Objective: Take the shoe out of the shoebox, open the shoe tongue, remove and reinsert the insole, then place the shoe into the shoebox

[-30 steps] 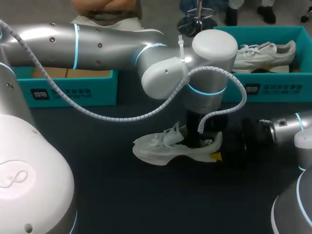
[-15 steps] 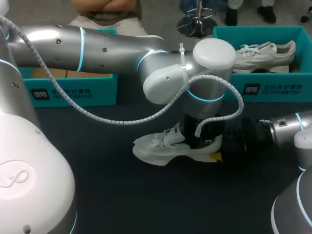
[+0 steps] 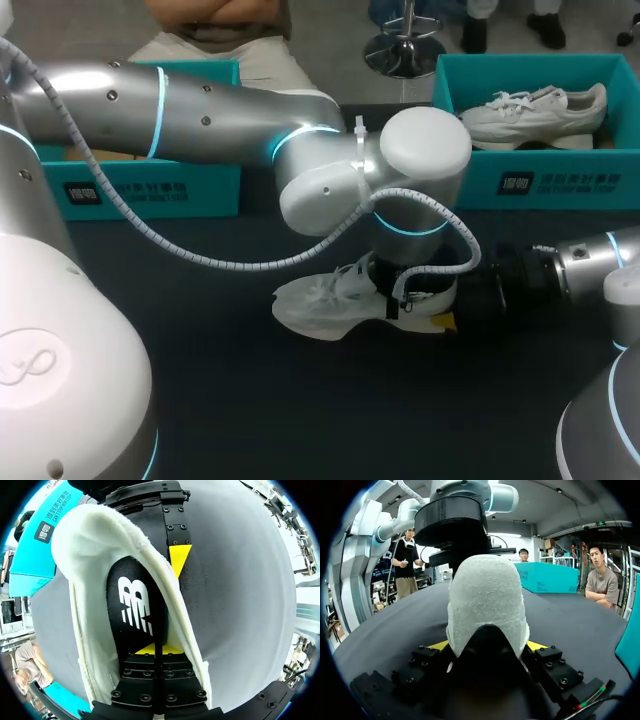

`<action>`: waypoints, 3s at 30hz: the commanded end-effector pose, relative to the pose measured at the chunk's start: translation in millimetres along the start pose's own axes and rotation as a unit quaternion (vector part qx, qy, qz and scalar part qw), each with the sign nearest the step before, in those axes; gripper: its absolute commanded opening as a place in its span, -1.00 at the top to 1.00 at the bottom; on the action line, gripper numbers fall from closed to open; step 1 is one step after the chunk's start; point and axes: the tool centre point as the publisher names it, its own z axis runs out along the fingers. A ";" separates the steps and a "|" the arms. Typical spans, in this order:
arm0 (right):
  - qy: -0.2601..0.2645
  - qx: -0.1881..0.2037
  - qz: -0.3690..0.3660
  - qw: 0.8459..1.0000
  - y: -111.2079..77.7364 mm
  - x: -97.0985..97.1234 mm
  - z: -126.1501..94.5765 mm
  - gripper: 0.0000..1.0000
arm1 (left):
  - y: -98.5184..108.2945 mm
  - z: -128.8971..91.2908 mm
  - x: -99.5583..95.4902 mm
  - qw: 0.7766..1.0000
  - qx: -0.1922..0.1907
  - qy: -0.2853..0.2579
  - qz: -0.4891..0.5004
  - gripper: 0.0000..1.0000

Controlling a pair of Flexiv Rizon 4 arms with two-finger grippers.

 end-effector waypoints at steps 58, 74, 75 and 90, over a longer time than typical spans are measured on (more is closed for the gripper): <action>-0.001 0.001 0.000 1.000 -3.1 0.2 2.5 1.00 | 24.6 -100.4 6.5 0.987 0.095 -0.109 -0.068 1.00; -0.001 0.001 0.000 1.000 -3.1 0.2 2.5 1.00 | 6.7 -88.9 0.6 0.990 0.076 -0.095 -0.075 1.00; -0.001 0.001 0.000 1.000 -3.1 0.2 2.5 1.00 | 4.6 -88.2 -0.3 0.990 0.076 -0.094 -0.076 0.98; -0.001 0.001 0.000 1.000 -3.1 0.2 2.5 1.00 | -15.8 -86.3 1.2 0.991 0.075 -0.084 -0.070 0.25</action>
